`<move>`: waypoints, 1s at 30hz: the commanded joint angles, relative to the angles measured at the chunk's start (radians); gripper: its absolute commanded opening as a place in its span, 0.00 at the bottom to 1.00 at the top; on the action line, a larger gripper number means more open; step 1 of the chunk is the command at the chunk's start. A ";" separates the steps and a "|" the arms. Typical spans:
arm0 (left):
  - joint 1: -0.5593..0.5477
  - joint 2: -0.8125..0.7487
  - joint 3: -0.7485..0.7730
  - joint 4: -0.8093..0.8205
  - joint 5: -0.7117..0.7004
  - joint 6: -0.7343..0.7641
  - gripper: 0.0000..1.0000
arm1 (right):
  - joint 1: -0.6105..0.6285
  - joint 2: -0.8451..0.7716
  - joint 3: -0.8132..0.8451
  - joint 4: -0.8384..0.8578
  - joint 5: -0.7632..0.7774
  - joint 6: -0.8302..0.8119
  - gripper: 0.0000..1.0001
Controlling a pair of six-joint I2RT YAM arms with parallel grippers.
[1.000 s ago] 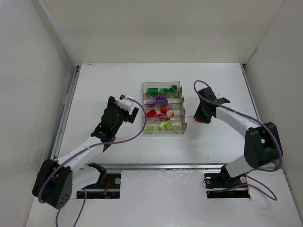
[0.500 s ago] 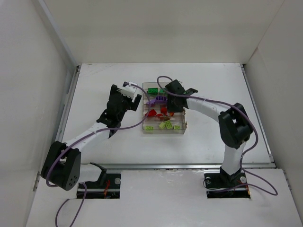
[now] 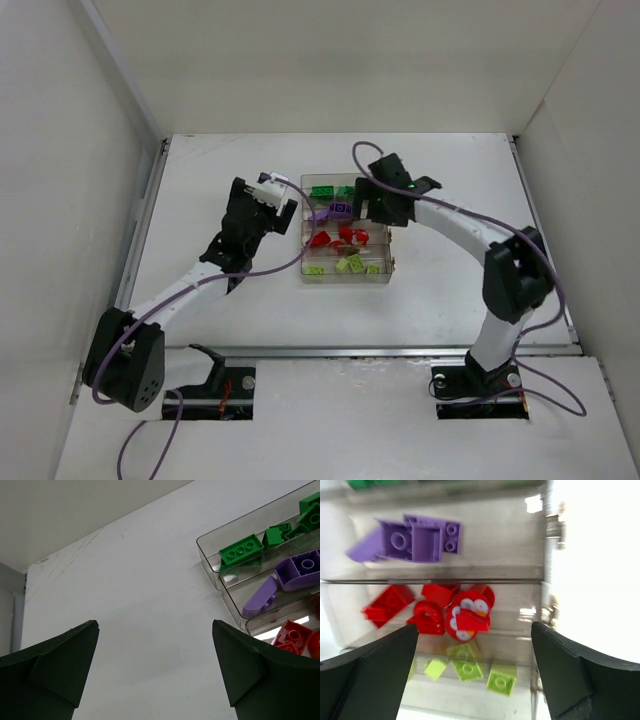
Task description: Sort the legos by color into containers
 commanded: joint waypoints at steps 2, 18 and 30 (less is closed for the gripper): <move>0.004 -0.123 0.061 -0.016 -0.006 0.054 0.95 | -0.156 -0.291 -0.116 0.030 0.038 0.102 1.00; 0.029 -0.477 -0.171 -0.287 -0.540 -0.056 1.00 | -0.314 -0.685 -0.213 -0.297 0.360 0.124 1.00; 0.083 -0.609 -0.145 -0.488 -0.427 -0.167 1.00 | -0.314 -0.792 -0.193 -0.342 0.269 0.102 1.00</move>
